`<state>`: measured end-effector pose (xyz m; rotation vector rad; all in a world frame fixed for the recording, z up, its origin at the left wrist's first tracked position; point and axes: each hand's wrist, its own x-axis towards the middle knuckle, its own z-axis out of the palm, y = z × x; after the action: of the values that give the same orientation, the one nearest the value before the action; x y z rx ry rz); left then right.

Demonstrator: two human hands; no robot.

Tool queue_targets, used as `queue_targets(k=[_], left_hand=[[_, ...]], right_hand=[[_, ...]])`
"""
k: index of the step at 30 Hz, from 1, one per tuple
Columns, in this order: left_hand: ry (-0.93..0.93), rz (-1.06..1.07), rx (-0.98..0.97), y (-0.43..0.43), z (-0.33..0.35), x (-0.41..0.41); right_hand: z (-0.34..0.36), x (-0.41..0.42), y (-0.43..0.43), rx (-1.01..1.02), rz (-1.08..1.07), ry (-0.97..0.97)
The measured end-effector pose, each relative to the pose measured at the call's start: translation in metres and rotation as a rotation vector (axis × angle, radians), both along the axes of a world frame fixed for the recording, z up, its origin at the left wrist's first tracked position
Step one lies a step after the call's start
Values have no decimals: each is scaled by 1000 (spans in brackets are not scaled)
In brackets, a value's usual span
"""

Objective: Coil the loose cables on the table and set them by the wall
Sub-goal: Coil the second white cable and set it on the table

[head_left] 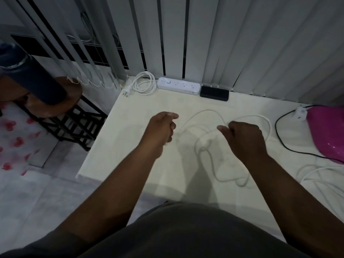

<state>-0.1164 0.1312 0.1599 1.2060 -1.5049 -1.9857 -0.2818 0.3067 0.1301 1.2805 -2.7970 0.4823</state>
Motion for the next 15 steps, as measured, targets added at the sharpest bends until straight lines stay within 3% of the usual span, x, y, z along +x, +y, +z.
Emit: queue_targets(k=[3, 5, 9, 15], left_hand=[[23, 17, 76, 15, 0, -9], [30, 17, 117, 23, 2, -13], [69, -42, 155, 32, 10, -17], [290, 58, 351, 25, 26, -21]], right_hand=[[24, 26, -11, -221, 56, -288], [28, 54, -17, -259, 145, -492], [23, 89, -22, -126, 331, -496], [4, 105, -13, -261, 158, -756]])
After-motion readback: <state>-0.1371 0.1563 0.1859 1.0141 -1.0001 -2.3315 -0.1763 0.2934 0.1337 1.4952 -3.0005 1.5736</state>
